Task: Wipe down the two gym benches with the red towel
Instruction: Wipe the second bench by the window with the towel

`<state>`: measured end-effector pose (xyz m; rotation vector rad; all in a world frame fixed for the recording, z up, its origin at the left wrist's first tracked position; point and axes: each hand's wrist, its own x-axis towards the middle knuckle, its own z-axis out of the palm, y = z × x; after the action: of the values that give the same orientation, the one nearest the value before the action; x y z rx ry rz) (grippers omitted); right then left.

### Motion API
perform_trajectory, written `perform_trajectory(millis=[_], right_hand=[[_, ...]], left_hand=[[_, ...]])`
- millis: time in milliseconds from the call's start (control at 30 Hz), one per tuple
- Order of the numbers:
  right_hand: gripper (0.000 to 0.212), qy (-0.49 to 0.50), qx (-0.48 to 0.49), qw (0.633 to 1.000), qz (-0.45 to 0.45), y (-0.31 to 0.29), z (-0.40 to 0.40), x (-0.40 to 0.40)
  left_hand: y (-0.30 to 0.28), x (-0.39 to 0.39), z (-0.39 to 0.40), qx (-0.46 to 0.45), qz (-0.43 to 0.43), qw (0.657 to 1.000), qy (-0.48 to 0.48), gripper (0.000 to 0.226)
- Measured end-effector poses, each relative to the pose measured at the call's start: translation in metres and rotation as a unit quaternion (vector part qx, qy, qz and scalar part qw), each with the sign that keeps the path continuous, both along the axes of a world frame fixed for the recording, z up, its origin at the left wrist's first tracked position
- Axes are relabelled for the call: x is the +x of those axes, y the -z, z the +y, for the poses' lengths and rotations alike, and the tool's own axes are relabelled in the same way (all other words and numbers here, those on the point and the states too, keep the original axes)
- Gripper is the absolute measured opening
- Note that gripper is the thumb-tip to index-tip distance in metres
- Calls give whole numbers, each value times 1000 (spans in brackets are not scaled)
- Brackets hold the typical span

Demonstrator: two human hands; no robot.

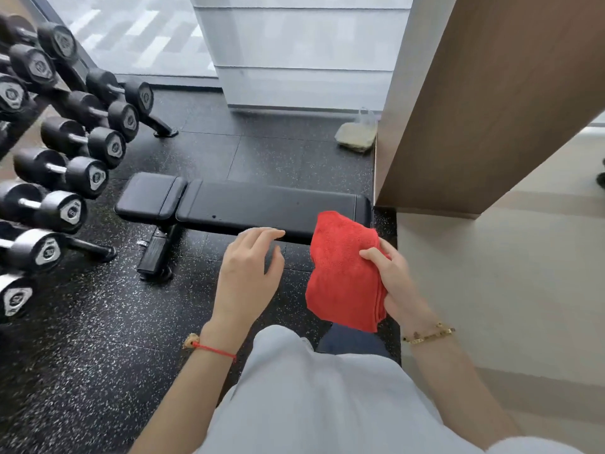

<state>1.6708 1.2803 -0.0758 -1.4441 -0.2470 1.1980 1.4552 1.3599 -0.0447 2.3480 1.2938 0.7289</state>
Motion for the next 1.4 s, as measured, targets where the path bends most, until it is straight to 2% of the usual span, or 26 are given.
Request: perform_trajectory(millis=[200, 567, 800, 1067, 1300, 1367, 1400], right_hand=[[27, 12, -16, 1000, 5, 20, 81, 29], [23, -2, -58, 998, -20, 95, 225, 112], [23, -9, -95, 993, -70, 179, 284, 144], [32, -31, -85, 985, -145, 320, 331, 150], [48, -69, -66, 955, -282, 448, 350, 153], [54, -84, -63, 913, -394, 474, 348, 159], [57, -88, -68, 876, -469, 483, 346, 161]], left_hand=[[22, 33, 88, -11, -5, 1000, 5, 27], [98, 107, 231, -31, 31, 999, -5, 30], [198, 142, 289, -59, 65, 996, 20, 32], [355, 154, 326, -51, 74, 995, 43, 31], [492, 162, 350, -23, 50, 997, 55, 32], [523, 163, 354, -3, 40, 997, 60, 32], [537, 163, 356, 10, 37, 997, 61, 32]])
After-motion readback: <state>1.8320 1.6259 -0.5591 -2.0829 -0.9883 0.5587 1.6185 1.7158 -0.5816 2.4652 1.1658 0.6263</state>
